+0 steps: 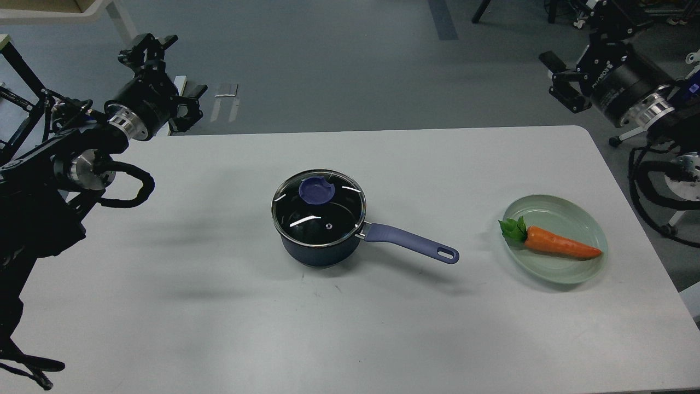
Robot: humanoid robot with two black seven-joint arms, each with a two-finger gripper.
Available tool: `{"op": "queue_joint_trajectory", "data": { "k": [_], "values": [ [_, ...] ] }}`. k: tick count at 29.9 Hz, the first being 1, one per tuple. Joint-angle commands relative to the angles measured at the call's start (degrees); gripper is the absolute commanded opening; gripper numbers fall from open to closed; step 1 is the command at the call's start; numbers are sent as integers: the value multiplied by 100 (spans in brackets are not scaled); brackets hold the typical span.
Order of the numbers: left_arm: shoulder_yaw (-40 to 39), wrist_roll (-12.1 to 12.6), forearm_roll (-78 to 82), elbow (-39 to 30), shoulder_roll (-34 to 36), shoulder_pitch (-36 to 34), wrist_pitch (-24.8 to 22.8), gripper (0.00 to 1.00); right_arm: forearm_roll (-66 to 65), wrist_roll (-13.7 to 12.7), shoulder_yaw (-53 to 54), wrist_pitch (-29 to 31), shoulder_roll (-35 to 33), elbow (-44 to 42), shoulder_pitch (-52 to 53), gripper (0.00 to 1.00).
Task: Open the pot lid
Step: 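Raise the right arm away from the plate toward the pan handle, then reach the right gripper to the lavender pan handle and grasp it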
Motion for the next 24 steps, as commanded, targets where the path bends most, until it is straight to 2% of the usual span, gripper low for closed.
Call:
{"op": "queue_joint_trajectory", "data": {
  "k": [1,7,12,20,24],
  "values": [
    [9,15,95,-182,148,3,0,99,-916,5,-866,-185,-72,348,542,100],
    [1,-12,675,-586,543,47,-17,99,-3120,5,-2686,-518,69,762,1799,100],
    [9,-12,754,-850,745,64,-8,99,-4835,5,-4029,-870,481,868,2686,99],
    [1,-20,1132,-886,737,29,9,99,-6295,5,-5271,-1011,1184,833,2979,93],
    [1,-20,1124,-921,754,38,53,99,-6403,5,-5597,-1011,1510,745,2917,86]
  ]
}}
